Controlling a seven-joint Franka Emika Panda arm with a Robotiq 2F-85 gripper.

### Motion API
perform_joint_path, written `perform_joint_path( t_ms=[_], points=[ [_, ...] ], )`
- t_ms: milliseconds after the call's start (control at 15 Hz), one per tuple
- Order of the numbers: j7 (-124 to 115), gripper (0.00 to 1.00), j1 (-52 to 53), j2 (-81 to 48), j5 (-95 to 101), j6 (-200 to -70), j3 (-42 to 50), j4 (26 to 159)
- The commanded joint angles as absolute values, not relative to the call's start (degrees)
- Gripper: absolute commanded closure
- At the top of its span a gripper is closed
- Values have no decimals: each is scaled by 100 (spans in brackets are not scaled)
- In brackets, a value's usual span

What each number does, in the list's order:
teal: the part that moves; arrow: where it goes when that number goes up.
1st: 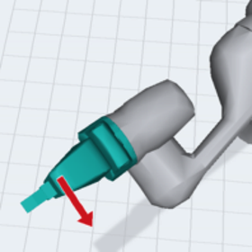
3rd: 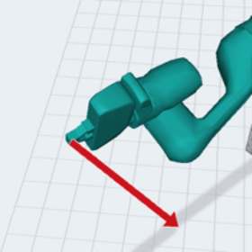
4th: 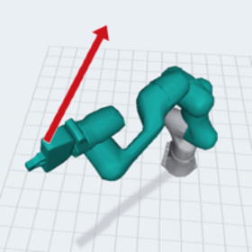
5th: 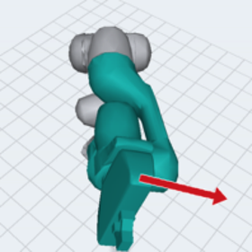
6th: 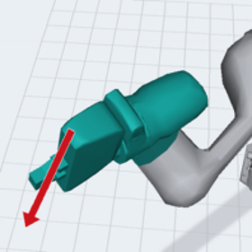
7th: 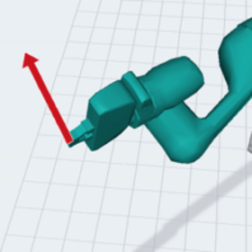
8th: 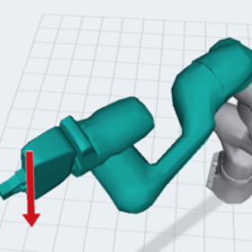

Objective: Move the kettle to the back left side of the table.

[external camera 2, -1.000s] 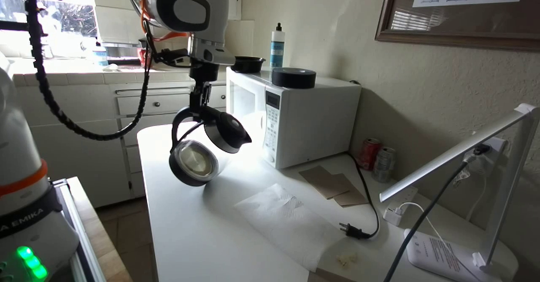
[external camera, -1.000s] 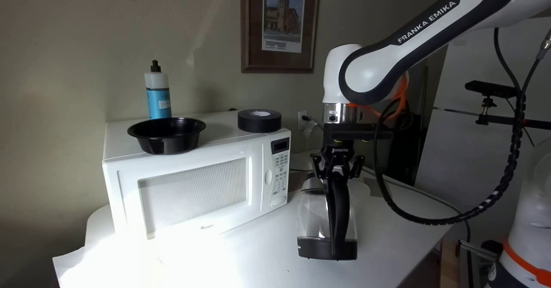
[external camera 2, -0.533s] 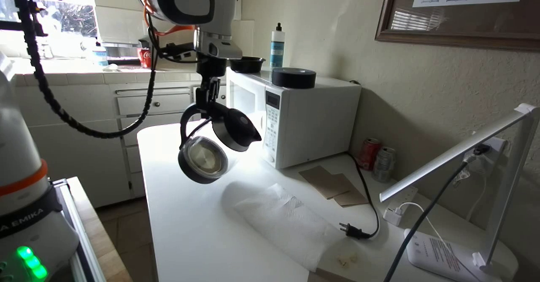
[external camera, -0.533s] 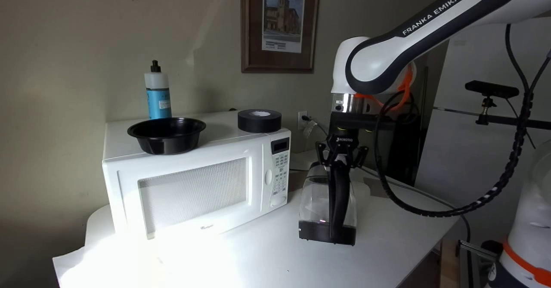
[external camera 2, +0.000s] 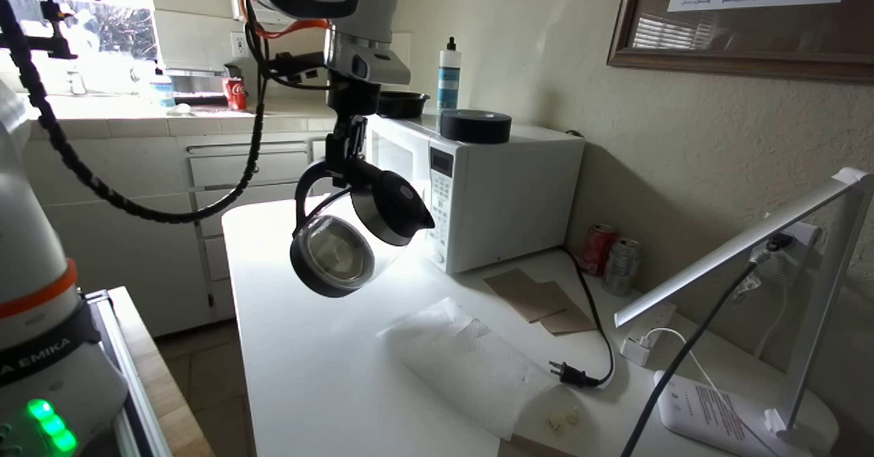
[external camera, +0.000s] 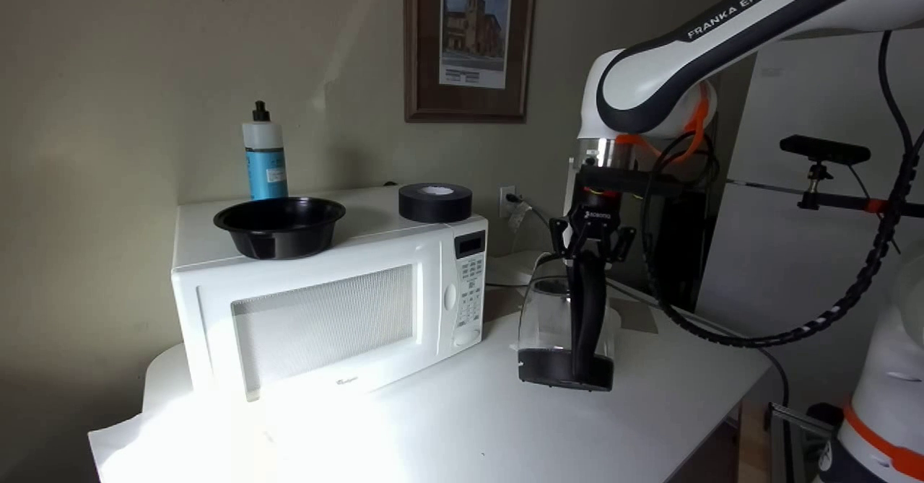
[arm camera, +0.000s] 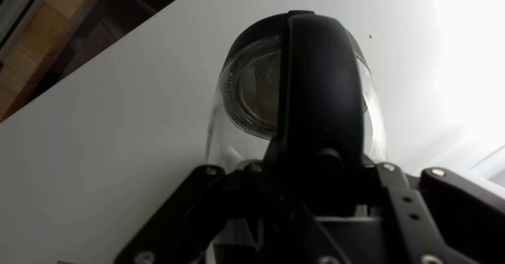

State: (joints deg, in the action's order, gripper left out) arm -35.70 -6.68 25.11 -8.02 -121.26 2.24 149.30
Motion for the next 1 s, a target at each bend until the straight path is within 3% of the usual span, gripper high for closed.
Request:
perform_joint_path(
  t_ms=[0, 400, 467, 933],
  points=[
    [-3420, 62, -816, 2541, -856, -12023, 184, 14893],
    [-3329, 62, -852, 2584, -869, -11963, 223, 14871],
    [-3329, 87, -852, 2584, -870, -11963, 223, 14871],
    [-2643, 87, -1152, 2412, -710, -11912, 513, 14706]
  ],
)
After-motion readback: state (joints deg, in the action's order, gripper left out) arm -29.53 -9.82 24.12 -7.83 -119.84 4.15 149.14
